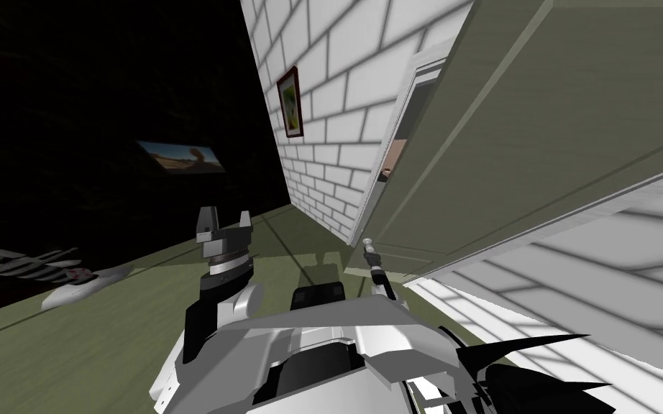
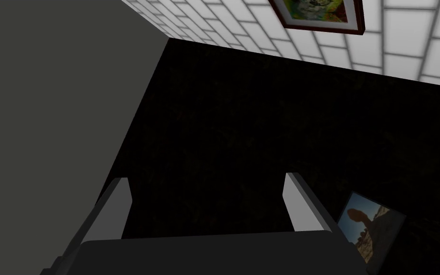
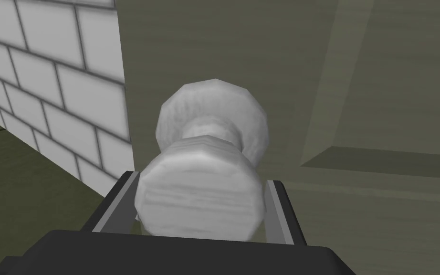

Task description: Pull the door open

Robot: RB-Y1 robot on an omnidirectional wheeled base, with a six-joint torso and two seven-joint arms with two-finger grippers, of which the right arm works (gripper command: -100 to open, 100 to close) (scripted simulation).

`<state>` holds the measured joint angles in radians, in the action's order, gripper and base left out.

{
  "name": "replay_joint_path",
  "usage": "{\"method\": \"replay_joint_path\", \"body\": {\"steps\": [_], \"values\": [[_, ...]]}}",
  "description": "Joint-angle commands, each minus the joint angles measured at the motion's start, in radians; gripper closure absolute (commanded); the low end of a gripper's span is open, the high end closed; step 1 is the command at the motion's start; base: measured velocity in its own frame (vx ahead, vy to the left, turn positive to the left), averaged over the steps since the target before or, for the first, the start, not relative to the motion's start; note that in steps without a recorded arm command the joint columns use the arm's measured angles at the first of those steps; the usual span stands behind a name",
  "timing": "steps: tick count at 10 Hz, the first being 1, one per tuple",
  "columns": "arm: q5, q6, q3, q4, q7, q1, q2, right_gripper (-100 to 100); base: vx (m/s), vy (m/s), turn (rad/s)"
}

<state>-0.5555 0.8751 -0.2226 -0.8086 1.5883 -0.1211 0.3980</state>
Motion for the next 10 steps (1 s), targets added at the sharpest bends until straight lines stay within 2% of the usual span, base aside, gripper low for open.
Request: {"method": "replay_joint_path", "body": {"steps": [1, 2, 3, 5, 10], "values": [[0.008, 0.012, -0.015, -0.011, 0.018, -0.008, 0.013, 100, -0.206, -0.035, 0.075], [0.006, 0.004, -0.012, -0.007, 0.011, -0.009, 0.007, 100, -0.096, -0.012, 0.020], [0.016, 0.020, -0.031, -0.008, 0.032, -0.022, 0.021, 100, -0.143, -0.035, 0.110], [0.024, 0.035, -0.044, -0.009, 0.049, -0.031, 0.034, 100, -0.215, -0.025, 0.095], [0.053, 0.093, -0.094, -0.015, 0.114, -0.063, 0.085, 100, -0.214, -0.050, 0.121]]}}
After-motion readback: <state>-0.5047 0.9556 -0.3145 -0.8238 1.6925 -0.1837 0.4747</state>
